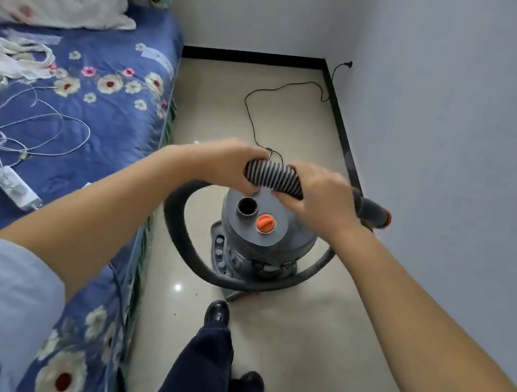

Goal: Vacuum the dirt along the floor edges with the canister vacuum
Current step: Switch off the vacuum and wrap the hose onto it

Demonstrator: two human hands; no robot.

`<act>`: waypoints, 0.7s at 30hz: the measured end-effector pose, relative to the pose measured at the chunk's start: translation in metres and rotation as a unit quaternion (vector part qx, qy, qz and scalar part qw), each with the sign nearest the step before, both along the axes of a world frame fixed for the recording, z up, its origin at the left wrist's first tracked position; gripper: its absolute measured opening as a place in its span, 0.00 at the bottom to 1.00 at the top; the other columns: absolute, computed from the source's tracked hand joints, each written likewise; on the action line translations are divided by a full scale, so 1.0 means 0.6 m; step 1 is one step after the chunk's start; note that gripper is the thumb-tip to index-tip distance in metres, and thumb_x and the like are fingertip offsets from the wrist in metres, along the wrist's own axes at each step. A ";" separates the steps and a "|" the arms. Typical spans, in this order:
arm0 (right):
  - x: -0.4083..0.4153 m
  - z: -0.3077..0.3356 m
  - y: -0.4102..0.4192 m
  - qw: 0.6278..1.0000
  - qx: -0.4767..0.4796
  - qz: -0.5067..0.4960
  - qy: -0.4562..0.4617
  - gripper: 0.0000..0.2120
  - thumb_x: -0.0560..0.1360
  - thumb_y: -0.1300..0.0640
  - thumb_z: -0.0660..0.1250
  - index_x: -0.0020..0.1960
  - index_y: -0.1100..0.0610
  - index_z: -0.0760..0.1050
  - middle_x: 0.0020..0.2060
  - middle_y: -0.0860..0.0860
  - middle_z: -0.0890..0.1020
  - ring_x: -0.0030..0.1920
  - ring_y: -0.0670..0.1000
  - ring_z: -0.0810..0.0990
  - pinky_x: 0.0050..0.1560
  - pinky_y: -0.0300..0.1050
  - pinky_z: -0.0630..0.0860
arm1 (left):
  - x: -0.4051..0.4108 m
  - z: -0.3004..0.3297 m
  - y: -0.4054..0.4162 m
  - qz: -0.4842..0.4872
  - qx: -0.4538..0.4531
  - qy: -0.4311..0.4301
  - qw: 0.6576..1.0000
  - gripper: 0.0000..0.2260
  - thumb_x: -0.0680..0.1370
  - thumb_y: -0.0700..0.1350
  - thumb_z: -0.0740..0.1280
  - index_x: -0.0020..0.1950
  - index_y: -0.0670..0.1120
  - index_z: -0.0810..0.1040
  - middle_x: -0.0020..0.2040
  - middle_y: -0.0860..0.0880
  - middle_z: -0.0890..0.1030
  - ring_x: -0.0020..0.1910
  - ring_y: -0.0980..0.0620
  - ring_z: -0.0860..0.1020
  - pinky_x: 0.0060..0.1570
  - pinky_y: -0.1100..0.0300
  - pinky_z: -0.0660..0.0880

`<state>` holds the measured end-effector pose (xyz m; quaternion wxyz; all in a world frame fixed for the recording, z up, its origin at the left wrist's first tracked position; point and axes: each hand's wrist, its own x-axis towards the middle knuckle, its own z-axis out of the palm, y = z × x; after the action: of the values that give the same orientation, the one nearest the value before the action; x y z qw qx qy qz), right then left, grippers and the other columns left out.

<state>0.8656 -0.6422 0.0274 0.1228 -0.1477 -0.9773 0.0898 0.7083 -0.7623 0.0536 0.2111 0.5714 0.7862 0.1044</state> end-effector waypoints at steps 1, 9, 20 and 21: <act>-0.007 0.013 0.005 0.999 -0.032 -0.028 0.034 0.25 0.75 0.41 0.65 0.64 0.57 0.72 0.52 0.53 0.80 0.48 0.55 0.78 0.46 0.45 0.70 | -0.012 0.012 0.003 0.024 0.054 0.038 0.998 0.12 0.71 0.45 0.69 0.54 0.48 0.74 0.42 0.51 0.79 0.39 0.51 0.75 0.40 0.57 0.74; -0.030 0.030 0.056 0.971 -0.185 -0.131 0.071 0.21 0.75 0.41 0.65 0.60 0.55 0.72 0.41 0.48 0.76 0.40 0.51 0.75 0.38 0.42 0.66 | -0.089 -0.078 -0.025 0.283 0.185 -0.040 0.940 0.15 0.73 0.42 0.70 0.57 0.42 0.70 0.46 0.46 0.77 0.43 0.46 0.75 0.42 0.57 0.69; -0.148 -0.098 0.166 0.919 -0.296 -0.259 0.009 0.20 0.77 0.46 0.63 0.66 0.54 0.70 0.45 0.50 0.79 0.45 0.54 0.79 0.43 0.43 0.69 | -0.312 -0.119 0.233 0.050 0.072 0.182 0.979 0.18 0.78 0.49 0.64 0.65 0.42 0.65 0.59 0.43 0.73 0.57 0.41 0.73 0.45 0.48 0.71; -0.160 -0.114 0.181 0.910 -0.301 -0.285 0.008 0.21 0.78 0.45 0.63 0.66 0.53 0.69 0.46 0.50 0.79 0.46 0.54 0.79 0.44 0.44 0.70 | -0.323 -0.135 0.262 0.041 0.069 0.172 0.982 0.18 0.78 0.48 0.64 0.65 0.42 0.65 0.59 0.43 0.72 0.57 0.41 0.72 0.44 0.48 0.71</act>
<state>0.7698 -0.5338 -0.0409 0.1005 -0.4492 -0.8194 0.3416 0.5144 -0.6049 -0.0274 0.0284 0.5609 0.8247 0.0672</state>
